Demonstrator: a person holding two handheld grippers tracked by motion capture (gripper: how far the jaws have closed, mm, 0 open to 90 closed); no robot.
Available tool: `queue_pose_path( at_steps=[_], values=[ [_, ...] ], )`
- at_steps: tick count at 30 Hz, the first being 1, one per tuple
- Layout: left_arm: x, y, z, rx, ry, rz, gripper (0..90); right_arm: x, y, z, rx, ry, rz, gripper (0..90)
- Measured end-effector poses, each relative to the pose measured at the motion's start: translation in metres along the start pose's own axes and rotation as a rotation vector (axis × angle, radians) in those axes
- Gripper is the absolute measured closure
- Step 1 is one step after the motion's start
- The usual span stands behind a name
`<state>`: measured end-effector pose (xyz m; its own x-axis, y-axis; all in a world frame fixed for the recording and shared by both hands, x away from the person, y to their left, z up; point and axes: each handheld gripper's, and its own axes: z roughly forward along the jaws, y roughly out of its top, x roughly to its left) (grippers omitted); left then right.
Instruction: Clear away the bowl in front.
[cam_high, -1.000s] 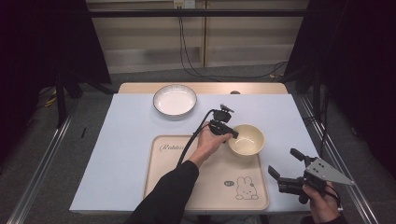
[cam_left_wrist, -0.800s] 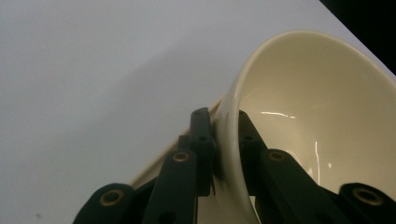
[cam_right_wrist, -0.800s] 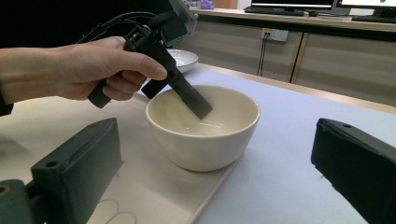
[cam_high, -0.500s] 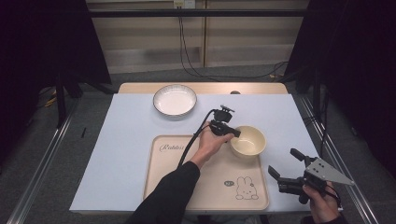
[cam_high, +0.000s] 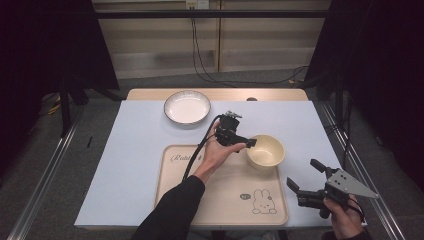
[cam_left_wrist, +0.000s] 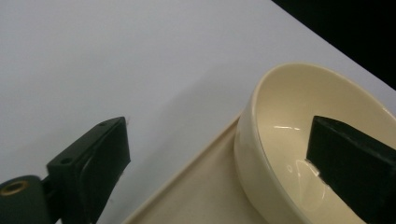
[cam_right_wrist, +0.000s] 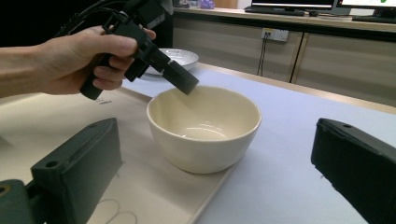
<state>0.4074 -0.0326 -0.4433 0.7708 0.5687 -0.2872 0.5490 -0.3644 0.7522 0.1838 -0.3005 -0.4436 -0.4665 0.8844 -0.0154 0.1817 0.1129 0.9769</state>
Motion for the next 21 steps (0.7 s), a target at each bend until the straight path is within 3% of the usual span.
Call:
queue_pose_path(
  at_steps=[3,9,12,16,17,20,21],
  values=[
    [0.002,-0.002,-0.015,-0.032,0.021,0.032,3.4,0.0,0.0,0.0,0.002,-0.006,0.0,1.1],
    [0.012,-0.015,-0.061,-0.098,0.153,0.049,2.9,0.0,0.0,0.0,0.003,-0.007,0.001,1.1],
    [0.018,-0.029,-0.082,-0.133,0.209,0.054,2.0,0.0,0.0,0.0,0.002,-0.006,-0.001,1.1],
    [0.021,-0.046,-0.104,-0.186,0.319,0.045,2.3,0.001,0.0,0.0,0.005,-0.008,0.0,1.1],
    [0.023,-0.052,-0.112,-0.194,0.332,0.054,2.6,0.001,0.0,0.0,0.005,-0.008,-0.001,1.1],
    [0.026,-0.07,-0.131,-0.226,0.342,0.017,2.2,0.0,0.0,0.0,0.004,-0.008,0.001,1.1],
    [0.026,-0.076,-0.138,-0.228,0.37,0.02,2.1,0.0,0.0,0.0,0.007,-0.011,0.001,1.1]
  ],
)
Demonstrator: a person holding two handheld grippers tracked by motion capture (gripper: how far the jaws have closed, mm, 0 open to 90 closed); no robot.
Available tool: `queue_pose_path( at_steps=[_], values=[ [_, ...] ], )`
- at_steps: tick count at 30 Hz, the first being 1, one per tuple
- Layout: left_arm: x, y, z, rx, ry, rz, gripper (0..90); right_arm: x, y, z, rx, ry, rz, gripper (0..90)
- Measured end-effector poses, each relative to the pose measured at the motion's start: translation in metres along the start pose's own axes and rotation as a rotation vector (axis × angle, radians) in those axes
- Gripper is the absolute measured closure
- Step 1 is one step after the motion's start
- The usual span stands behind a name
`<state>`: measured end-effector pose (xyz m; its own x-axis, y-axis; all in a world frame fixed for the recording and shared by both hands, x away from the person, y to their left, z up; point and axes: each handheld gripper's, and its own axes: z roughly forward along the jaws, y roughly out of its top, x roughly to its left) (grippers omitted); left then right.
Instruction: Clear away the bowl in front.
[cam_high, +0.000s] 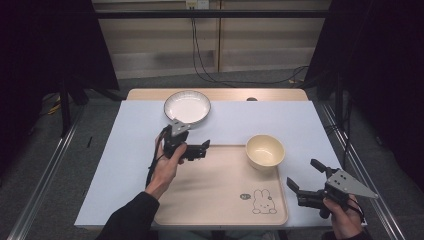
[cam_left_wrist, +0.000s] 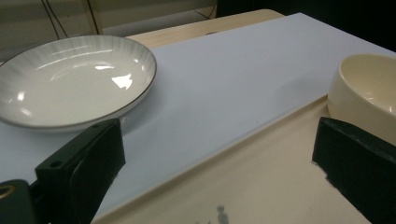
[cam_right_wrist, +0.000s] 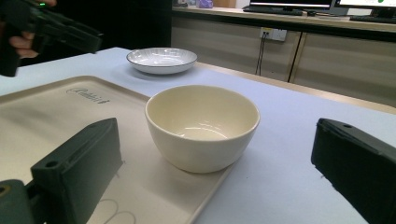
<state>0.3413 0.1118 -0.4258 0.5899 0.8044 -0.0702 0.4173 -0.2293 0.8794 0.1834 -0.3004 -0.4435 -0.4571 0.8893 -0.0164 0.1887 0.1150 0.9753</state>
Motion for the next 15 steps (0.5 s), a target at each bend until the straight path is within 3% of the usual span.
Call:
queue_pose_path(
  at_steps=[1,3,5,7,11,15],
  values=[
    [0.003,-0.004,-0.008,-0.001,0.021,0.014,2.3,0.0,0.0,0.0,0.0,-0.003,0.0,1.0],
    [0.01,-0.015,-0.023,-0.013,0.037,-0.011,2.2,0.0,0.0,0.0,-0.003,0.002,0.002,1.0],
    [0.016,-0.026,-0.039,-0.024,0.088,-0.042,2.2,0.0,0.0,0.0,-0.002,0.005,0.002,1.1],
    [0.02,-0.035,-0.055,-0.029,0.133,-0.038,2.8,0.0,0.0,0.0,-0.002,0.0,0.0,1.0],
    [0.024,-0.05,-0.086,-0.045,0.157,-0.038,1.7,0.0,0.0,0.001,-0.003,-0.004,-0.001,1.0],
    [0.029,-0.064,-0.114,-0.076,0.189,-0.101,2.1,0.0,0.0,0.001,-0.002,-0.007,-0.002,1.0]
  ],
)
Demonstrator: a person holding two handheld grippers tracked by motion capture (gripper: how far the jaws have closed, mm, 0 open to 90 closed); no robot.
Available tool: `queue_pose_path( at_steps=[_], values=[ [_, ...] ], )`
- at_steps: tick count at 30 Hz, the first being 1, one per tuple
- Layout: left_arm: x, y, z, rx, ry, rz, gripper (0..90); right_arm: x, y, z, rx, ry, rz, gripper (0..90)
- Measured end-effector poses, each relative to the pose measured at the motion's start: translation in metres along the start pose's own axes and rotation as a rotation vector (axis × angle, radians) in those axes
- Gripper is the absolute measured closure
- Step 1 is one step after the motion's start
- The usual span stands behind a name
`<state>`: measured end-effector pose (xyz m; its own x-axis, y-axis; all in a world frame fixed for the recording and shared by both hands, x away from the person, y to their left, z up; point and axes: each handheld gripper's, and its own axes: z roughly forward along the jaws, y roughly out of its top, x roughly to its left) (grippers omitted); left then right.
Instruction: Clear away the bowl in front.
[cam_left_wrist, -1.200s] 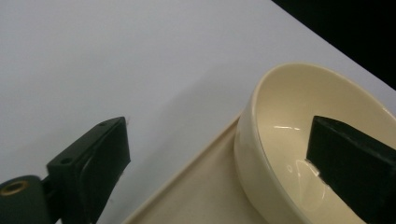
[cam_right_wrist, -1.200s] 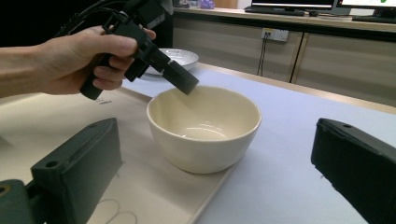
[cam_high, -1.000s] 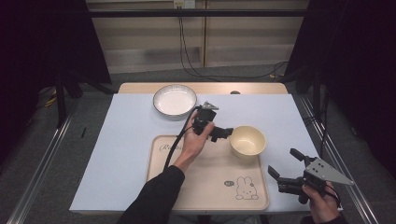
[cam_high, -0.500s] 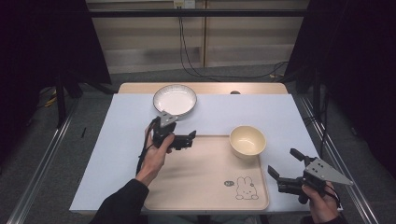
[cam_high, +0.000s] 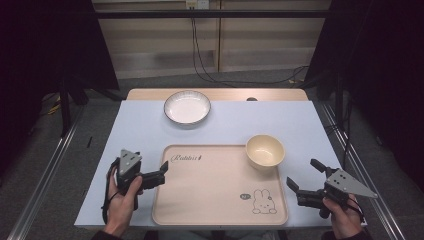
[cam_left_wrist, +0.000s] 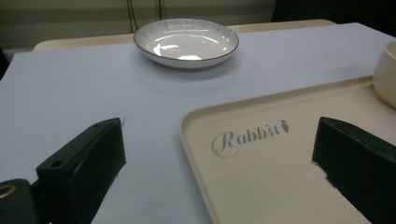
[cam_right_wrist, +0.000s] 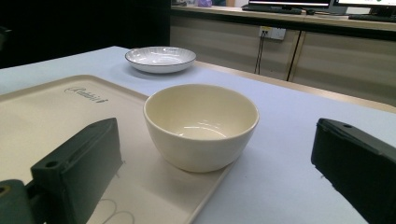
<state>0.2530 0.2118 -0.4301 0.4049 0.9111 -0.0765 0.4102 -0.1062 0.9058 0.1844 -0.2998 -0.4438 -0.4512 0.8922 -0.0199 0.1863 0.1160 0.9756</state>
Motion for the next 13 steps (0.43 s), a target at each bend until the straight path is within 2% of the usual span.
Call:
queue_pose_path(
  at_steps=[4,6,7,9,11,13],
  values=[
    [0.007,-0.013,-0.025,-0.033,0.042,-0.024,1.3,0.0,0.0,0.0,0.003,-0.007,0.0,1.1],
    [0.011,-0.019,-0.034,-0.034,0.048,0.018,1.1,0.0,0.0,0.0,0.007,-0.008,0.004,1.0],
    [0.013,-0.02,-0.036,-0.033,0.05,0.023,0.9,0.0,0.0,0.0,0.01,-0.005,0.01,1.1],
    [0.018,-0.02,-0.041,-0.053,0.069,-0.01,1.6,0.0,0.0,0.001,0.008,-0.002,0.003,1.0],
    [0.019,-0.02,-0.042,-0.059,0.079,-0.004,1.1,0.0,0.0,0.001,0.007,0.001,0.001,1.0],
    [0.02,-0.021,-0.042,-0.062,0.063,-0.031,1.4,0.0,0.0,0.001,0.011,-0.003,0.004,1.0]
  ],
)
